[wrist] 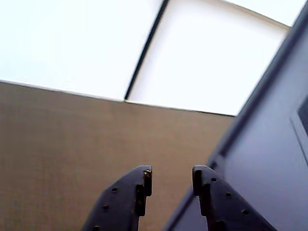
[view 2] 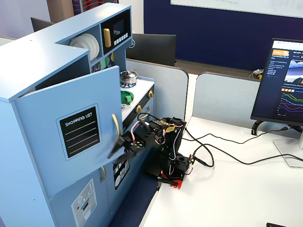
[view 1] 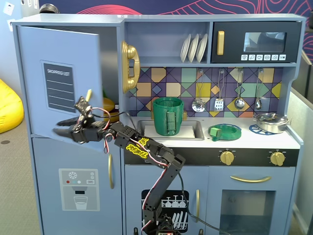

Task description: Close the left cabinet door

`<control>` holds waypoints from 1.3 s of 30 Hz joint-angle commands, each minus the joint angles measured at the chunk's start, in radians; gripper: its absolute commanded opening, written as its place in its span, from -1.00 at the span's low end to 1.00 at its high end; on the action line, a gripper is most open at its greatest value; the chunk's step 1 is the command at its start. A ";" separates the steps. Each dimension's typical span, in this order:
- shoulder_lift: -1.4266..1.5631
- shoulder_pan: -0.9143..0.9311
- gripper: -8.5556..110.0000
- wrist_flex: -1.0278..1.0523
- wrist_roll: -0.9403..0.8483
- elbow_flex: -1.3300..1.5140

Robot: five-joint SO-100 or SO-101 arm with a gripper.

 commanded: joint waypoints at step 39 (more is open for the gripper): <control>0.489 0.492 -0.86 0.400 0.184 0.321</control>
